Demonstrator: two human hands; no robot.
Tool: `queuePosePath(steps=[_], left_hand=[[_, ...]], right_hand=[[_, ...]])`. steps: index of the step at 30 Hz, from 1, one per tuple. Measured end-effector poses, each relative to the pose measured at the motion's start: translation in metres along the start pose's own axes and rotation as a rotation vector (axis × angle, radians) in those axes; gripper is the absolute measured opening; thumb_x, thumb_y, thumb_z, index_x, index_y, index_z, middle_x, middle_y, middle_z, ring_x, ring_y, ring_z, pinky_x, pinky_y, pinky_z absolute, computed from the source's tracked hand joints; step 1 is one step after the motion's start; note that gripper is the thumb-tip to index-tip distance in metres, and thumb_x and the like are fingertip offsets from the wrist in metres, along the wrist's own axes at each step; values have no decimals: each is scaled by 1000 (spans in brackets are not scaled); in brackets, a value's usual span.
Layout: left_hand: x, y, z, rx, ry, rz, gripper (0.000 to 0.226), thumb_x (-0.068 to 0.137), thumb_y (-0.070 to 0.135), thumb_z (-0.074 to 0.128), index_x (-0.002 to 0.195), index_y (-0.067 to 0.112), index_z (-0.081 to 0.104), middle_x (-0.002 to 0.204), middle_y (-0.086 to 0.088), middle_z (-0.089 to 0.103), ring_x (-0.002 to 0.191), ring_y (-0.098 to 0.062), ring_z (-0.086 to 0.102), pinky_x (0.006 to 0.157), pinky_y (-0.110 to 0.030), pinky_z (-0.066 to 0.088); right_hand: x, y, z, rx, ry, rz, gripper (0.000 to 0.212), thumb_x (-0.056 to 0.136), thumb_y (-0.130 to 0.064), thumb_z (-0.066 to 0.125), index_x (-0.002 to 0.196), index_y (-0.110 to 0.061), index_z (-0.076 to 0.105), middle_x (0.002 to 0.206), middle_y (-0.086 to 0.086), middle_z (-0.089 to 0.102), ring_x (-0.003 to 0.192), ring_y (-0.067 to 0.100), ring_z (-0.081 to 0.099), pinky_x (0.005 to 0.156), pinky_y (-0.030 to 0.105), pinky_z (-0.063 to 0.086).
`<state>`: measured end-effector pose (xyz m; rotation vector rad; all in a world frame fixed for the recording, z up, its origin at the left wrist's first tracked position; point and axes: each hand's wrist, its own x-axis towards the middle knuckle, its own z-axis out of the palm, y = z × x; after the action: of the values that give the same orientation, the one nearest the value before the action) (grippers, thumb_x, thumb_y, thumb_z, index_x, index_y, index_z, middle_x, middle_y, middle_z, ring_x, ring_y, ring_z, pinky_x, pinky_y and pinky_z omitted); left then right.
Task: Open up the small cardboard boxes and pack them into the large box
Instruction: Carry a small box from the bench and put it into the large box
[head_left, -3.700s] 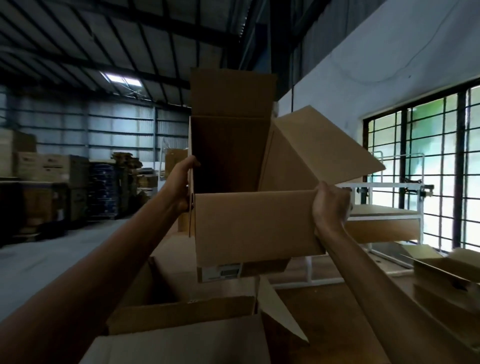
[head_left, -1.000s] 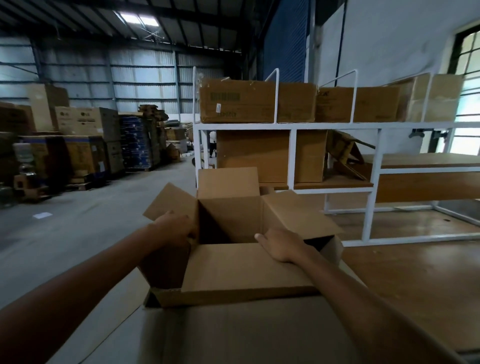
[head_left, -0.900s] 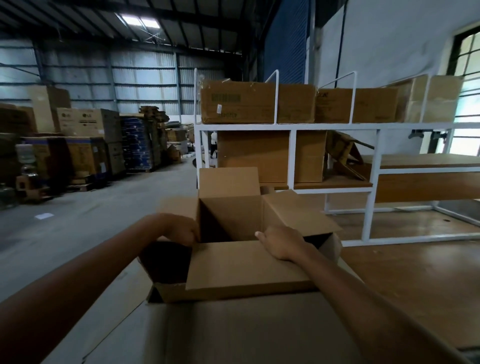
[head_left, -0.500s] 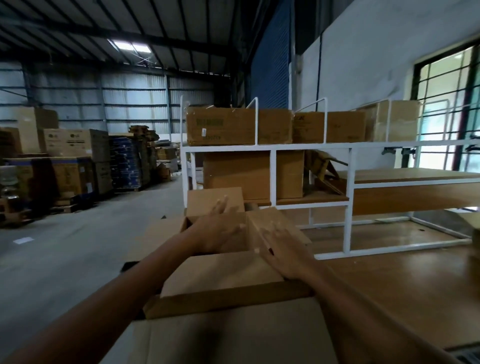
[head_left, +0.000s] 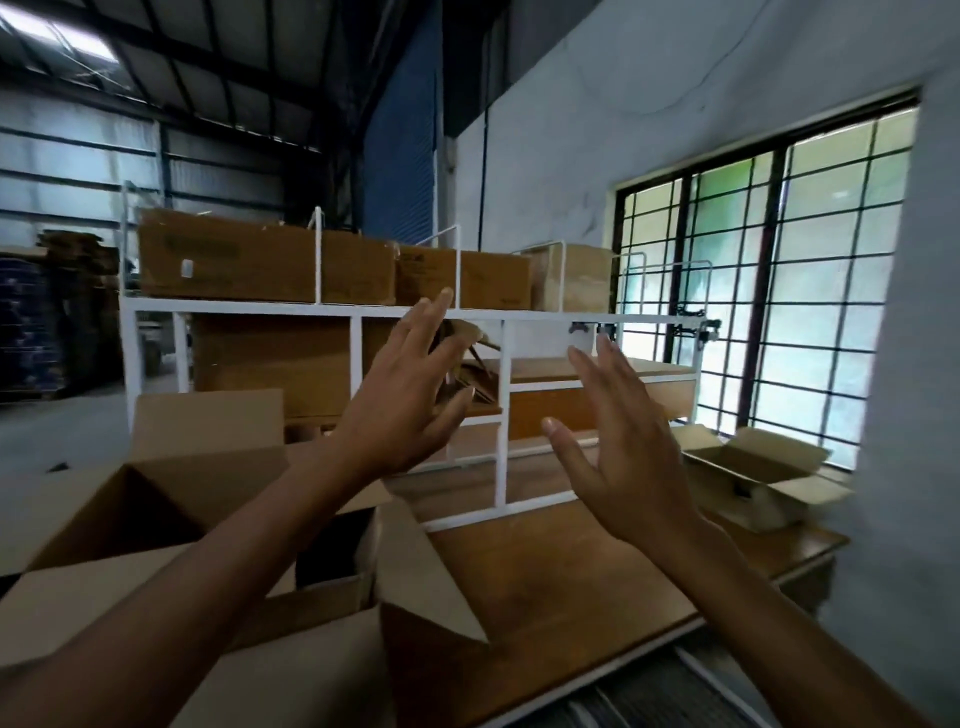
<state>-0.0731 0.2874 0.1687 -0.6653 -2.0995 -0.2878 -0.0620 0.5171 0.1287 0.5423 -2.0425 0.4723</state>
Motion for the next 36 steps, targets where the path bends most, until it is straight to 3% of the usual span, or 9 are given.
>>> queuePosePath(steps=[4, 7, 13, 19, 25, 31, 36], left_hand=[[46, 27, 51, -56, 65, 90, 56, 91, 40, 53, 145, 27, 40, 164, -5, 10, 150, -28, 9, 116, -58, 25], [76, 41, 99, -132, 129, 120, 54, 92, 38, 56, 143, 27, 43, 163, -6, 14, 149, -28, 11, 114, -51, 20], [136, 52, 210, -288, 175, 122, 50, 91, 32, 61, 139, 22, 49, 160, -10, 22, 146, -29, 17, 110, -39, 18], [194, 59, 323, -462, 93, 127, 46, 89, 25, 66, 133, 18, 56, 159, -11, 26, 145, -31, 21, 113, -48, 24], [238, 92, 428, -603, -1, 143, 36, 89, 26, 61, 124, 17, 62, 157, -11, 29, 144, -29, 19, 107, -39, 22], [286, 146, 542, -616, -119, 107, 39, 84, 41, 52, 118, 24, 63, 156, -8, 33, 145, -31, 23, 111, -50, 27], [342, 197, 629, -630, -203, 29, 32, 87, 37, 57, 115, 25, 63, 155, -7, 33, 144, -30, 23, 110, -57, 31]], right_hand=[[-2, 48, -19, -70, 69, 5, 70, 91, -54, 39, 153, -23, 26, 165, 4, 16, 151, 20, 15, 115, 42, 24], [-2, 91, -19, -91, 119, 35, 68, 90, -49, 43, 151, -22, 32, 163, 5, 20, 150, 22, 20, 114, 42, 28], [8, 189, -2, -282, -65, 123, 73, 87, -59, 45, 152, -28, 28, 166, 2, 7, 151, 24, 13, 114, 53, 31], [22, 286, -3, -390, -93, 277, 72, 87, -55, 46, 151, -28, 30, 166, 2, 8, 150, 24, 17, 113, 43, 30], [10, 395, 3, -401, -111, 389, 65, 87, -55, 46, 146, -29, 39, 165, 1, 13, 149, 23, 21, 109, 46, 36], [-9, 527, 6, -306, -102, 507, 60, 89, -53, 51, 143, -30, 43, 164, -1, 17, 148, 21, 23, 114, 45, 32], [-14, 645, -8, -251, -108, 558, 51, 93, -39, 60, 141, -27, 47, 162, 0, 24, 145, 21, 30, 110, 34, 31]])
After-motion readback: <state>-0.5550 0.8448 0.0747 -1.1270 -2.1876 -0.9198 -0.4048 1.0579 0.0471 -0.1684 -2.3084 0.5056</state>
